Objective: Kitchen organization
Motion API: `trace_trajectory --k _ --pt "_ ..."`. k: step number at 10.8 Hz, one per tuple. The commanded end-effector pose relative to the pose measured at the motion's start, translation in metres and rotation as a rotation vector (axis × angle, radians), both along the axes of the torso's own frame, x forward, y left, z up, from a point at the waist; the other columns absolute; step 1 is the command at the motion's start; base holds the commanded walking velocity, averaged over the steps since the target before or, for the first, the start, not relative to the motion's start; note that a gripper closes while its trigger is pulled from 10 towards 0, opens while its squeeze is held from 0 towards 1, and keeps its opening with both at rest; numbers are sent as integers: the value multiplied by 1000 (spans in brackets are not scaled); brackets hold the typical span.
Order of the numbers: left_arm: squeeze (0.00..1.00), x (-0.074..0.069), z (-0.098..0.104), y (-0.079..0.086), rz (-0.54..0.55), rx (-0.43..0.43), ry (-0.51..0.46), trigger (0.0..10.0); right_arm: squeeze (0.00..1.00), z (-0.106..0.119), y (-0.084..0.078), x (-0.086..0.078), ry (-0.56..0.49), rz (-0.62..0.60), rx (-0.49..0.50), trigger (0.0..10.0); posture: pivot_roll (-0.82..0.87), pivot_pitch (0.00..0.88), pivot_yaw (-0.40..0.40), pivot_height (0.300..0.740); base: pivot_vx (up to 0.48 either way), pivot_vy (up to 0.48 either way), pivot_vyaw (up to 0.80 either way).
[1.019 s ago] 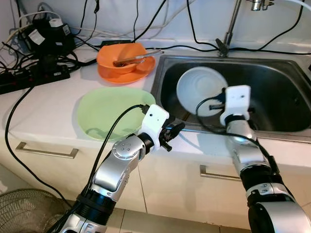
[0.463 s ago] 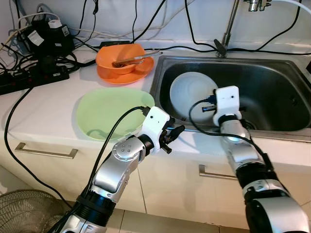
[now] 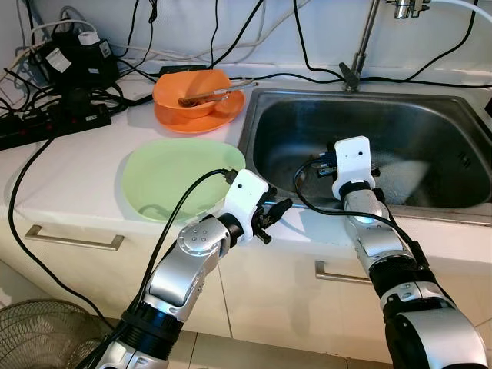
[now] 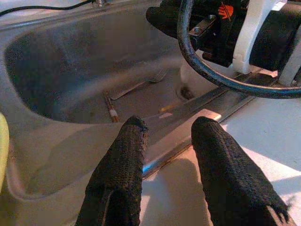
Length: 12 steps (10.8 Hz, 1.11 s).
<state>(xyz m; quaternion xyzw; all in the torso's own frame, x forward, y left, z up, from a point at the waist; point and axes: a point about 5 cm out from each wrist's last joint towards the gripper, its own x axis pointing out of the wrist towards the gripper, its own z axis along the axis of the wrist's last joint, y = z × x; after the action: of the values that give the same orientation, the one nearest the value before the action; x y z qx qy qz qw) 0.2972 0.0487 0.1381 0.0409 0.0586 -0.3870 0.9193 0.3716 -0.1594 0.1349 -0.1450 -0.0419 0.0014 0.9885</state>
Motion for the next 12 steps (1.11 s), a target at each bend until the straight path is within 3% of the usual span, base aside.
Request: trace_trajectory --k 1,6,10,12 --pt "0 -1 -1 3 7 6 6 10000 0 -3 4 0 11 11 4 10000 67 0 64 740 0 0 0" --pt "0 6 2 4 56 -1 -24 10000 0 25 3 1 -103 17 89 10000 40 0 64 740 0 0 0" --pt "0 6 3 3 64 -17 -23 10000 0 50 -12 -7 -171 35 207 10000 24 0 61 740 0 0 0" --pt "0 7 2 5 79 -25 -25 10000 0 63 -29 -28 -187 139 417 10000 8 0 56 740 0 0 0"
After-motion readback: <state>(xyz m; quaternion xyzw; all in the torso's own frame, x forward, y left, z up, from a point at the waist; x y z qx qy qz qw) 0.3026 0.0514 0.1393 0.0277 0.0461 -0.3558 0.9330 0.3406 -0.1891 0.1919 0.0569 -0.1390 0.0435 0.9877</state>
